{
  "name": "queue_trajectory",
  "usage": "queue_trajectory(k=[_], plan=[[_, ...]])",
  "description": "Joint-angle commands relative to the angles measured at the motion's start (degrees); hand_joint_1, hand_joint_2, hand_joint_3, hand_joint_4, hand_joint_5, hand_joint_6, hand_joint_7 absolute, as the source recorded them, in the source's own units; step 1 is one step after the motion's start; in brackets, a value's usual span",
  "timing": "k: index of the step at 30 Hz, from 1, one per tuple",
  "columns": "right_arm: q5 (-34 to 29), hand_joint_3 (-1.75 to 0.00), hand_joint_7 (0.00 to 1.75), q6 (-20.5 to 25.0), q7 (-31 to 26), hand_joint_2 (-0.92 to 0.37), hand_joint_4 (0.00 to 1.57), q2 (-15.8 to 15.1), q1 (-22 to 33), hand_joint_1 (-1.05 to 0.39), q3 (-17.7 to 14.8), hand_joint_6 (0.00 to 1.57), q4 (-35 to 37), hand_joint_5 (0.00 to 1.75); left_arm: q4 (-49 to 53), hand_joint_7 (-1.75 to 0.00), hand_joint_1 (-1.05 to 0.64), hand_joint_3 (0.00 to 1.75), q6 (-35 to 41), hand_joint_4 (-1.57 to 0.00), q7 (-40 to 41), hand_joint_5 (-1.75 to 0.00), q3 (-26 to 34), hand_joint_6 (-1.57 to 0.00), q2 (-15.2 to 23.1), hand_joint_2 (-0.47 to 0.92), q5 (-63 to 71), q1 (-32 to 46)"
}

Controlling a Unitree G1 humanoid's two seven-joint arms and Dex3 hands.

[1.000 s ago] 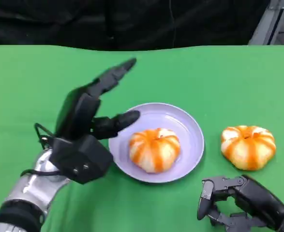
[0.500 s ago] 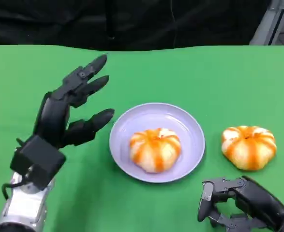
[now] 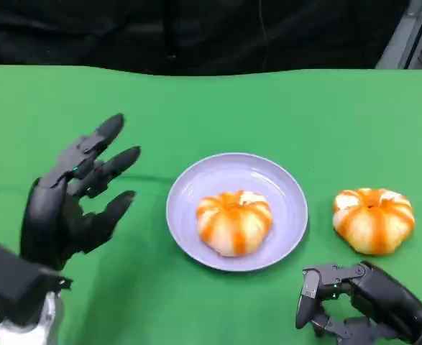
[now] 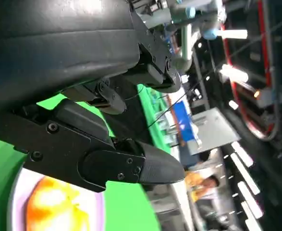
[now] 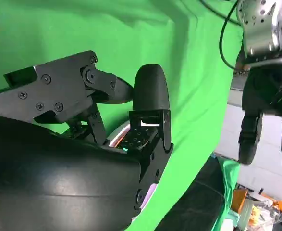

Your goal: Grasp the bread from the table and place it into the plate.

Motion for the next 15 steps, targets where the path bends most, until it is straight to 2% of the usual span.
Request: queue_trajectory(k=[1, 6, 15], plan=[[0.4, -0.67, 1.23, -0.6, 0.2, -0.81, 0.68, -1.2, 0.3, -0.14, -0.4, 0.75, 0.1, 1.70, -1.8, -0.02, -0.78, 0.25, 1.0, -0.69, -2.5, -0.02, 1.3, -0.51, -0.4, 0.92, -1.8, 1.3], [0.9, -0.67, 1.24, 0.1, 0.7, -0.81, 0.68, -1.1, 0.4, -0.13, -0.4, 0.75, -0.2, 1.70, -4.4, -0.02, -0.75, 0.17, 3.1, -0.68, -8.1, -0.01, 2.4, -0.54, -1.7, 0.92, -7.8, 5.4], [0.8, -0.69, 1.25, 0.4, 0.8, -0.79, 0.68, -1.0, 0.5, -0.12, -0.6, 0.74, -0.7, 1.71, -5.4, -0.01, -0.76, 0.09, 5.4, -0.69, -12.3, -0.01, 4.1, -0.55, -2.8, 0.92, -9.4, 7.7]])
